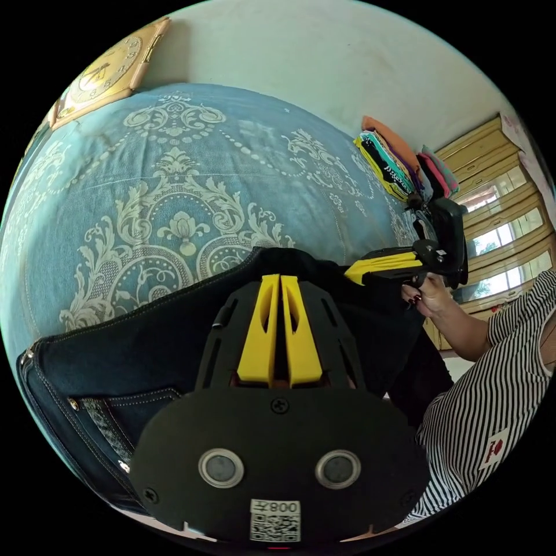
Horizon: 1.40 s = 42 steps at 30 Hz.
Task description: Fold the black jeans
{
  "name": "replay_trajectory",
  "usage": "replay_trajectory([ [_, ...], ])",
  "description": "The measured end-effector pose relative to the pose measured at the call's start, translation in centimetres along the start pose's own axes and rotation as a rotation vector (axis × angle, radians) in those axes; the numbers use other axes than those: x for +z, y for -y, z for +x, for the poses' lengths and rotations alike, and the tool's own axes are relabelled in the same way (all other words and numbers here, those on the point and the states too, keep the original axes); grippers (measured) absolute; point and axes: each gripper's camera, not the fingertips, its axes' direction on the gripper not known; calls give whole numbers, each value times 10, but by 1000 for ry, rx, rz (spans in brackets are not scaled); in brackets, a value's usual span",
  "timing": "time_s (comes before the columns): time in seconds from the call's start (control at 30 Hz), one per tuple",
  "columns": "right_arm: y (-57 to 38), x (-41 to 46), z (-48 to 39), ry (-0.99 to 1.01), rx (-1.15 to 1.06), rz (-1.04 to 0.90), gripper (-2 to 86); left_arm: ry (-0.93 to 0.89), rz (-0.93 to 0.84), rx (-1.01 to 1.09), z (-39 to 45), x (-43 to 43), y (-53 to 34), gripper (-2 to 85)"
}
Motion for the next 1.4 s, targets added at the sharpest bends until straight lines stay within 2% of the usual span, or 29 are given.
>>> replay_trajectory([
  [0.07,-8,-10,-6,-46,-1,16,49,-13,20,47,15,3,8,16],
  [0.17,-23,-13,-9,-80,5,-18,63,39,-61,97,35,27,26,16],
  [0.2,-28,-13,-10,-67,14,-17,52,80,-86,94,39,38,31,13],
  [0.47,-52,-39,-21,-61,11,-32,8,62,-44,33,60,59,54,3],
  [0.57,-67,-61,-24,-33,46,44,5,66,-33,5,71,67,62,2],
  [0.7,-99,-88,-32,-191,74,32,8,29,-4,71,106,77,71,2],
  [0.83,-125,-94,-33,-233,102,-26,25,-2,-60,139,134,103,83,2],
  [1.0,-141,-106,-44,-263,56,-60,11,62,-75,126,156,128,99,1],
  [1.1,-151,-115,-48,-277,55,-65,5,189,-47,102,169,133,107,1],
  [1.23,-169,-133,-55,-245,80,-7,0,53,7,103,183,137,114,1],
  [1.33,-186,-154,-64,-285,94,43,-3,-77,-19,197,210,152,121,1],
  [1.4,-201,-167,-72,-262,80,46,-4,-14,-92,225,228,175,127,1],
])
